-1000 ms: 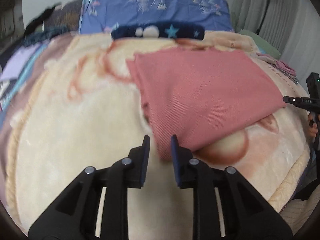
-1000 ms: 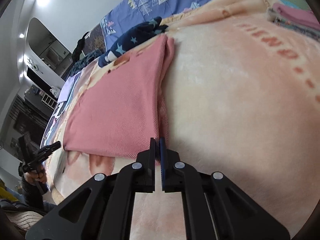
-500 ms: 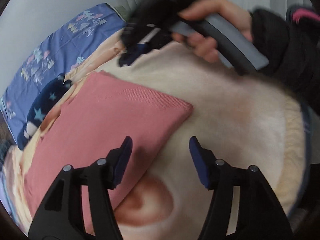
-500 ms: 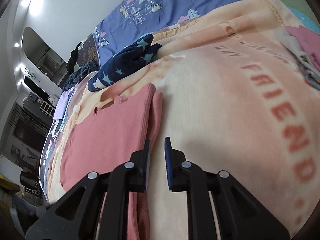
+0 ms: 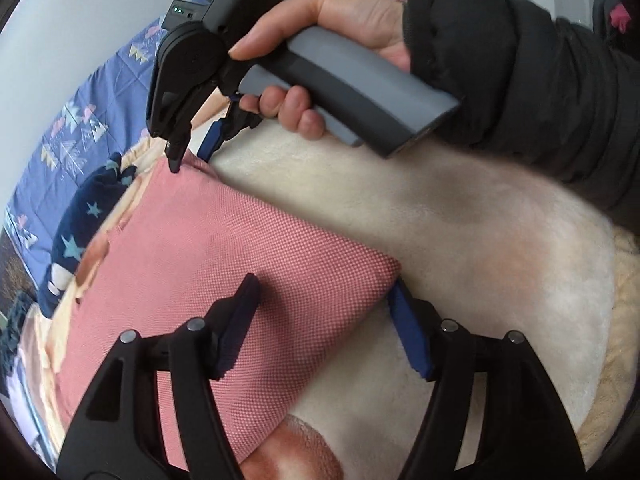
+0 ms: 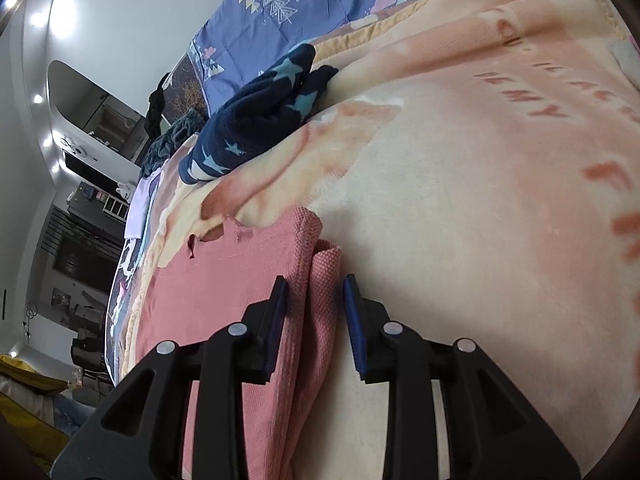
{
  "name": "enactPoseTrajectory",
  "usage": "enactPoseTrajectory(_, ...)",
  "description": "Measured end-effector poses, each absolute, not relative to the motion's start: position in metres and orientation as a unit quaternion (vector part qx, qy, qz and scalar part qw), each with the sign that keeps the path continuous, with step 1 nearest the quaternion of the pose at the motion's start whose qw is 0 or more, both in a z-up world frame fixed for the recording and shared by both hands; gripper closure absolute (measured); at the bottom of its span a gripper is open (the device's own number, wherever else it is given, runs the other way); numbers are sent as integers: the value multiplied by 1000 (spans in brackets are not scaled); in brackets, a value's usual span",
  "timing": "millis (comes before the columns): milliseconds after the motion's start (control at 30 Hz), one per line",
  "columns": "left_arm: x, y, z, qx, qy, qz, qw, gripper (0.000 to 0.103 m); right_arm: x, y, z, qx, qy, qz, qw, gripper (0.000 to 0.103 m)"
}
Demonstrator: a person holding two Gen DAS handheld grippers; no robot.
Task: Fold small clothes
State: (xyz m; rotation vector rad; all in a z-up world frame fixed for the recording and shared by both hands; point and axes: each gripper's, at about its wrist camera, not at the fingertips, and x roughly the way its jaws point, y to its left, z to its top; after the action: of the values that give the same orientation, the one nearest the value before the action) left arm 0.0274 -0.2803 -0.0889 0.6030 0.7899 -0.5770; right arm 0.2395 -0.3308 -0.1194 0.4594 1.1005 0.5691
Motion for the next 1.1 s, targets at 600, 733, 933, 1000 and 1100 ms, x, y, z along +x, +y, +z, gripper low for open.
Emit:
enactPoseTrajectory(600, 35, -266, -81, 218, 380, -312, 843, 94, 243, -329, -101, 207, 458, 280, 818, 97)
enactPoseTrajectory(733, 37, -266, -83, 213, 379, -315, 843, 93, 243, -324, -102, 180, 461, 264, 828, 97)
enactPoseTrajectory(933, 44, -260, -90, 193, 385, -321, 843, 91, 244, -365, -116, 281, 478, 246, 795, 66)
enactPoseTrajectory(1000, 48, -259, -90, 189, 387, -324, 842, 91, 242, -364, -111, 278, 482, 265, 787, 54)
enactPoseTrajectory(1100, 50, -259, -92, 186, 387, -329, 841, 87, 244, -342, -114, 241, 503, 285, 779, 48)
